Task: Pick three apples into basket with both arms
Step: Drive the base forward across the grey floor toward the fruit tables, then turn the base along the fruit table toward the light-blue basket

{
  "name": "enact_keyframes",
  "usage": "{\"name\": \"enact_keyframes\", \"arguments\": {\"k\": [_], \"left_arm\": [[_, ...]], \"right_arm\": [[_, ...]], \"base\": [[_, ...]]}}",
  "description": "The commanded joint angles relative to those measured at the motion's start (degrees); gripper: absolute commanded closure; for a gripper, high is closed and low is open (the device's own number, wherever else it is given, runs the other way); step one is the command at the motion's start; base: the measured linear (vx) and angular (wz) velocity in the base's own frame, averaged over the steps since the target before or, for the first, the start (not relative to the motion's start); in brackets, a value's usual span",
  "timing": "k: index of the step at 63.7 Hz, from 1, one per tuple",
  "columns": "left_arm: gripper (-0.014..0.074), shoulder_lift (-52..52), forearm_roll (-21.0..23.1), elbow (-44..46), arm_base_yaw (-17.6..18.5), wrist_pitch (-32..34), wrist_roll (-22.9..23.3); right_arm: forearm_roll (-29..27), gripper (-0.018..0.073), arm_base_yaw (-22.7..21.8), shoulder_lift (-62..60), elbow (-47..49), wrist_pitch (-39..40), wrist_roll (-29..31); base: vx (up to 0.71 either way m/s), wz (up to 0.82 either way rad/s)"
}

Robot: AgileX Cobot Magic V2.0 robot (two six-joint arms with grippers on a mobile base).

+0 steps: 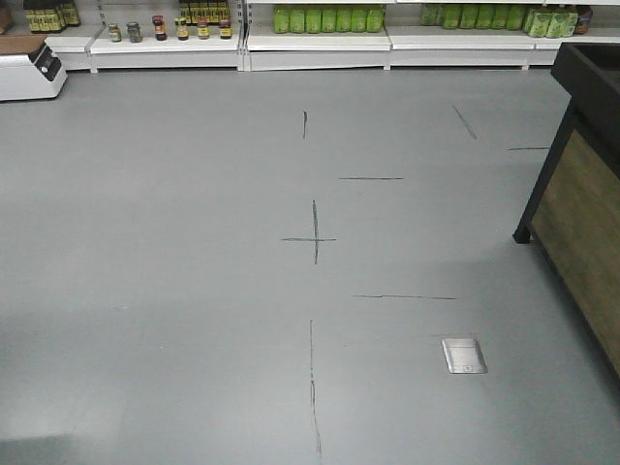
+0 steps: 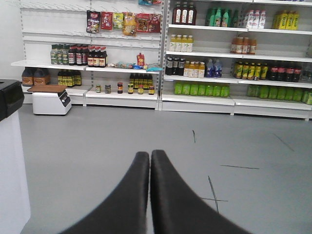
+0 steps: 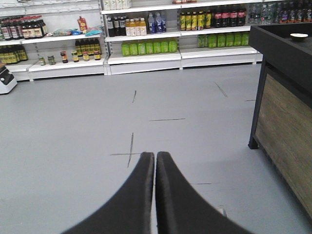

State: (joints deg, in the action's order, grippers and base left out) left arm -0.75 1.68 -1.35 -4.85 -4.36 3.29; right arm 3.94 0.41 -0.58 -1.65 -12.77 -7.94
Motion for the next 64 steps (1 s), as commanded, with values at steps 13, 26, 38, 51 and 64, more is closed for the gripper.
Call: {"name": "enact_keyframes", "arguments": {"k": [13, 26, 38, 51, 64], "left_arm": [[0.0603, -0.8, 0.5, -1.4, 0.0, 4.4, 0.3], [0.0603, -0.8, 0.5, -1.4, 0.0, 4.4, 0.3], [0.0603, -0.8, 0.5, -1.4, 0.0, 4.4, 0.3], [0.0603, -0.8, 0.5, -1.4, 0.0, 4.4, 0.3], [0.0603, -0.8, 0.5, -1.4, 0.0, 4.4, 0.3]], "right_arm": [[0.5, 0.0564, -0.4, -0.6, -0.8, 3.9, 0.4], [0.5, 0.0564, -0.4, -0.6, -0.8, 3.9, 0.4], [0.5, 0.0564, -0.4, -0.6, -0.8, 3.9, 0.4], [0.5, 0.0564, -0.4, -0.6, -0.8, 3.9, 0.4], [0.5, 0.0564, -0.4, -0.6, -0.8, 3.9, 0.4]], "base": [[0.22, -0.12], [0.22, -0.15], [0.22, -0.16], [0.21, -0.22], [0.19, -0.33]]}}
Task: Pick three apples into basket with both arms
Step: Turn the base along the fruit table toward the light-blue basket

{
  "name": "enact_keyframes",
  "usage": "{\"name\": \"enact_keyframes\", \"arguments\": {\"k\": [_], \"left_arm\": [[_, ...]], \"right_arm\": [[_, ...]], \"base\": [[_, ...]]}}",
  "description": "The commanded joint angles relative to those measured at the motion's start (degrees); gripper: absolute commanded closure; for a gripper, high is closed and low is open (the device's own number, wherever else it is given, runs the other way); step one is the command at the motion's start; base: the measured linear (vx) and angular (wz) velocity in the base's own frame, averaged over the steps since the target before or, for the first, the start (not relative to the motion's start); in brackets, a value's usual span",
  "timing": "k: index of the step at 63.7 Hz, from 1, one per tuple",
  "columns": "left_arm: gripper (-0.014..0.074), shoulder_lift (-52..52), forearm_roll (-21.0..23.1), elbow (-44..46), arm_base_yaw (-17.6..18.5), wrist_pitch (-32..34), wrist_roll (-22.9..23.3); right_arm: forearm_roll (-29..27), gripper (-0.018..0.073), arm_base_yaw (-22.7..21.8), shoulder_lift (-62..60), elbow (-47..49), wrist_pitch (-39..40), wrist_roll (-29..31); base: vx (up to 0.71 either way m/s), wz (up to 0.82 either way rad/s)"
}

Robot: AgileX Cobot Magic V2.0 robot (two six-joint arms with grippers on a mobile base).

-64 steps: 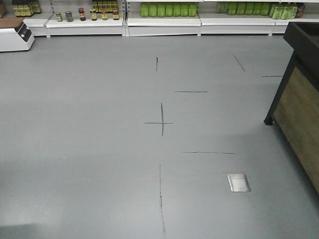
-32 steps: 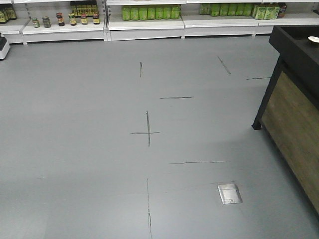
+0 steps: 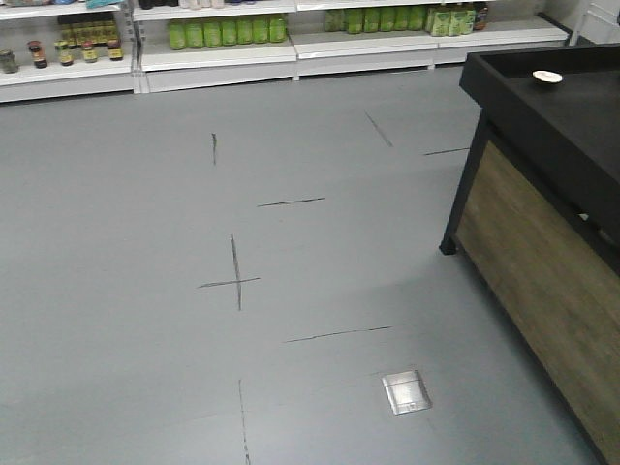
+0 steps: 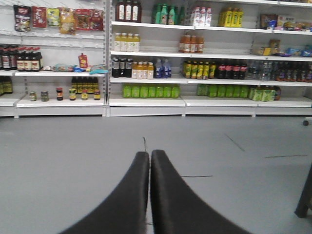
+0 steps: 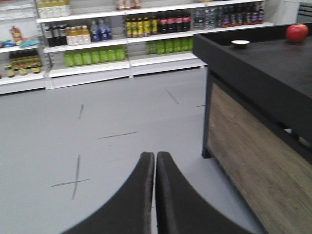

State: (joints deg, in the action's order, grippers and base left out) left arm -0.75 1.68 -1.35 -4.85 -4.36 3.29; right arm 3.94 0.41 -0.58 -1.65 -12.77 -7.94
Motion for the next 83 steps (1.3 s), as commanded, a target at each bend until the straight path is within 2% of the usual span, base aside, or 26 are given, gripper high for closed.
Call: {"name": "enact_keyframes", "arguments": {"k": [1, 83], "left_arm": [[0.0603, -0.8, 0.5, -1.4, 0.0, 4.4, 0.3], [0.0603, -0.8, 0.5, -1.4, 0.0, 4.4, 0.3]], "right_arm": [[0.5, 0.0564, -0.4, -0.6, -0.8, 3.9, 0.4], [0.5, 0.0564, -0.4, -0.6, -0.8, 3.9, 0.4]], "base": [[0.17, -0.40], [0.09, -0.48]]}}
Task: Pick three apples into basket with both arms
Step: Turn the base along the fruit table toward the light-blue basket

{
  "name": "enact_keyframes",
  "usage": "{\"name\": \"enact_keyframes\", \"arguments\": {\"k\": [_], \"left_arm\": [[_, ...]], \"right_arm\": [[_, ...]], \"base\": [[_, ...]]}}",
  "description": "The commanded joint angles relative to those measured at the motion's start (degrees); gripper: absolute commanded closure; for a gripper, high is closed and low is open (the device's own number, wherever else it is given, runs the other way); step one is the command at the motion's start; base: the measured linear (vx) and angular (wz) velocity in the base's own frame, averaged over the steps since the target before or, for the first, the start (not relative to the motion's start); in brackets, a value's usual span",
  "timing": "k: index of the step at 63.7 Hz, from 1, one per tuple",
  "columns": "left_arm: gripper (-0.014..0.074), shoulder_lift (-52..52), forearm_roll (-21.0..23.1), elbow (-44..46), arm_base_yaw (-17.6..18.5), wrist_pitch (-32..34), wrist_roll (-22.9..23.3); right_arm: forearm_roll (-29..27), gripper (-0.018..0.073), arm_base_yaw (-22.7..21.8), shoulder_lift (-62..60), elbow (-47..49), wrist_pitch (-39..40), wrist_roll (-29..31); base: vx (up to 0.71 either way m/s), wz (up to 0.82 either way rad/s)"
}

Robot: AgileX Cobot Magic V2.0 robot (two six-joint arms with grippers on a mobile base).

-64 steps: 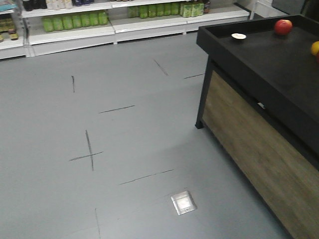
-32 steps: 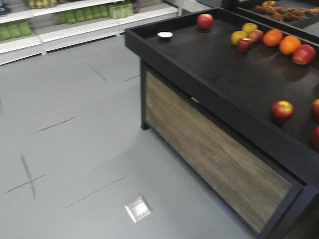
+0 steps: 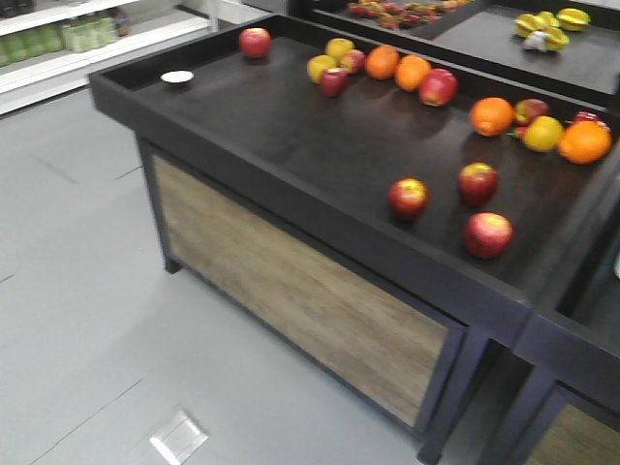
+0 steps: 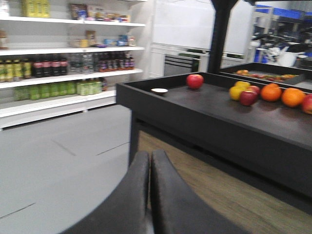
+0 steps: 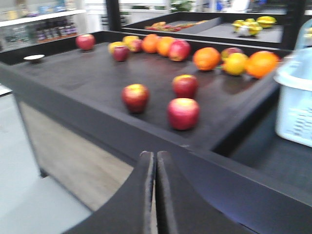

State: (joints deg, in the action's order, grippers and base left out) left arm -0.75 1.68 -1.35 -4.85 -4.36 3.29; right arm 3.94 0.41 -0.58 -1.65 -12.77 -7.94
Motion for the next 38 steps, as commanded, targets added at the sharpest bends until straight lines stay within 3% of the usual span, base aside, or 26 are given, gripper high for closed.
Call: {"name": "enact_keyframes", "arguments": {"k": [1, 38], "left_arm": [[0.0603, -0.8, 0.5, -1.4, 0.0, 4.4, 0.3], [0.0603, -0.8, 0.5, -1.4, 0.0, 4.4, 0.3]], "right_arm": [[0.5, 0.0564, -0.4, -0.6, -0.8, 3.9, 0.4], [0.5, 0.0564, -0.4, -0.6, -0.8, 3.9, 0.4]], "base": [[0.04, -0.50], [0.03, -0.46]]}}
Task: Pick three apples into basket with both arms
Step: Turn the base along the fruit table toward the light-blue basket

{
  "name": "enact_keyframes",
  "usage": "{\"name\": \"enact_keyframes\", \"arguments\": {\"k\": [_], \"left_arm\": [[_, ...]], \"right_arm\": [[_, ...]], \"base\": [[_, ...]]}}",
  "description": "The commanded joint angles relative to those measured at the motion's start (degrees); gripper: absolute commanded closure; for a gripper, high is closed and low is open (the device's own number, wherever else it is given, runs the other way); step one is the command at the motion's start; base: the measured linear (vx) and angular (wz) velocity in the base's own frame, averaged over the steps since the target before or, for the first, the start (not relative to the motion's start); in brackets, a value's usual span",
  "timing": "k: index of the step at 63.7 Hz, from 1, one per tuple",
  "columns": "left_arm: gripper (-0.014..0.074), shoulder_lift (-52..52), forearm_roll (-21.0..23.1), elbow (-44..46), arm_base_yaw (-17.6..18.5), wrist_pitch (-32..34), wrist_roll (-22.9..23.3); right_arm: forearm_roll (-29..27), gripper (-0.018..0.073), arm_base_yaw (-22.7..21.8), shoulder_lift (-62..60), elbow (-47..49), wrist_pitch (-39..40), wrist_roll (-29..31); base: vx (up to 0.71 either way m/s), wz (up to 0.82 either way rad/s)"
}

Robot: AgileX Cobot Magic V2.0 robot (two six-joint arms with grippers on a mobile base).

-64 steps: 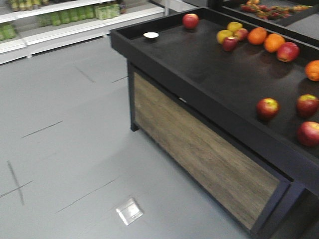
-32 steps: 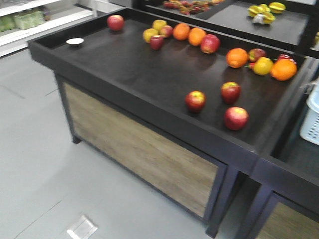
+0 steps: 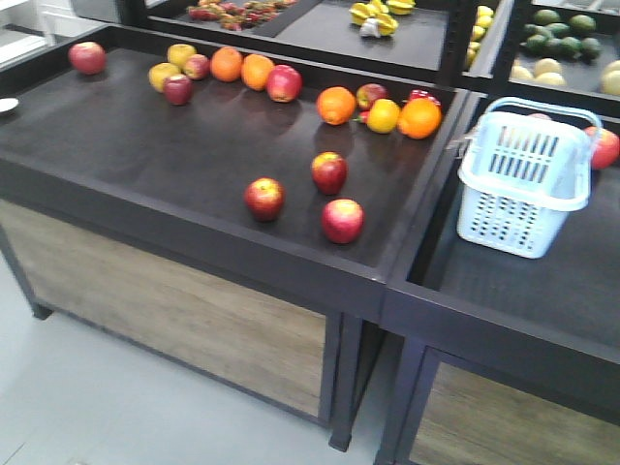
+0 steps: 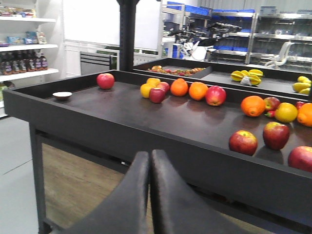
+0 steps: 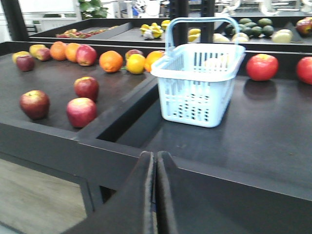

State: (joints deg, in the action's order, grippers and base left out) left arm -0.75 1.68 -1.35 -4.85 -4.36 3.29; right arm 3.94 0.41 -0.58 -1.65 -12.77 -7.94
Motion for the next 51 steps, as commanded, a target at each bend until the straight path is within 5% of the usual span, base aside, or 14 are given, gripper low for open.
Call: {"name": "enact_keyframes", "arguments": {"k": [1, 51], "left_arm": [[0.0603, -0.8, 0.5, -1.4, 0.0, 4.4, 0.3], [0.0603, -0.8, 0.5, -1.4, 0.3, 4.4, 0.3]], "right_arm": [[0.5, 0.0564, -0.4, -0.6, -0.8, 3.9, 0.4], [0.5, 0.0564, -0.4, -0.6, -0.8, 3.9, 0.4]], "base": [[0.02, -0.25], [0.04, -0.21]]}}
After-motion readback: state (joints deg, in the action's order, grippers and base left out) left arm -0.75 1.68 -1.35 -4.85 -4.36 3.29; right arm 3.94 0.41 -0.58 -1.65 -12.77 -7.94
